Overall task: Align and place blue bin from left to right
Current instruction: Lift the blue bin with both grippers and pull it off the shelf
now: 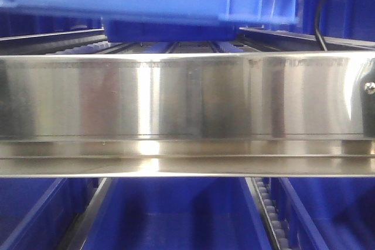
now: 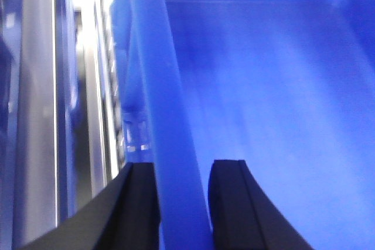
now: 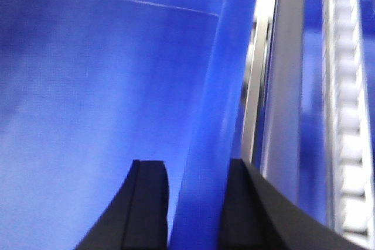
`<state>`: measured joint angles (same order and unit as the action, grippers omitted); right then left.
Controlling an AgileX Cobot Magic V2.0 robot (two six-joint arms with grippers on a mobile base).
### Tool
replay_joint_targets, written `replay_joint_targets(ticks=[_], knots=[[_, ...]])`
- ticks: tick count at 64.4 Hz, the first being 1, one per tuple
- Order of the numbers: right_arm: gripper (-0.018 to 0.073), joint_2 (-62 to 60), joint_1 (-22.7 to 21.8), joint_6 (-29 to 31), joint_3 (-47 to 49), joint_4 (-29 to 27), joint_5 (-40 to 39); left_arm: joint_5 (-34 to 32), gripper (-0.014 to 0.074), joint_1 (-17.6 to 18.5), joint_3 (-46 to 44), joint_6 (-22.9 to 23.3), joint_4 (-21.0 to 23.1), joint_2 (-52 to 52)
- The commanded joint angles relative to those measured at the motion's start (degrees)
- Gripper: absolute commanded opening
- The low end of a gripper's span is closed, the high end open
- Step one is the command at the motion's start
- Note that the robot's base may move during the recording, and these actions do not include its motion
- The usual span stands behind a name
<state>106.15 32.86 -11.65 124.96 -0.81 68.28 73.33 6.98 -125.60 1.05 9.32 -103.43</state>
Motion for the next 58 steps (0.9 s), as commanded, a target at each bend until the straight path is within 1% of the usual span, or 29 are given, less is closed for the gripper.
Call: replay_joint_targets(ticks=[1, 8, 16, 30, 51, 58], knots=[[-0.0153, -1.4, 0.3, 1.6, 4.2, -2.7, -3.9, -3.4, -0.0111, 0.9, -2.0, -0.5, 10.2, 2.3], [-0.0153, -1.4, 0.3, 1.6, 7.6, -2.7, -2.8, -3.4, -0.0111, 0.9, -2.1, -0.5, 10.2, 2.4], [-0.0153, -1.4, 0.3, 1.6, 9.2, -2.7, -2.3, -3.4, -0.0111, 0.9, -2.6, -0.5, 10.2, 2.5], [-0.0153, -1.4, 0.3, 1.6, 9.2, -2.7, -1.9, -3.4, -0.0111, 0.9, -3.4, -0.5, 11.0, 2.8], [-0.0153, -1.4, 0.3, 1.6, 9.2, -2.7, -1.9, -3.4, -0.0111, 0.9, -3.4, -0.5, 10.6, 2.5], [-0.0153, -1.4, 0.3, 1.6, 9.2, -2.7, -1.9, -5.1, -0.0111, 0.9, -3.4, -0.5, 10.6, 2.5]])
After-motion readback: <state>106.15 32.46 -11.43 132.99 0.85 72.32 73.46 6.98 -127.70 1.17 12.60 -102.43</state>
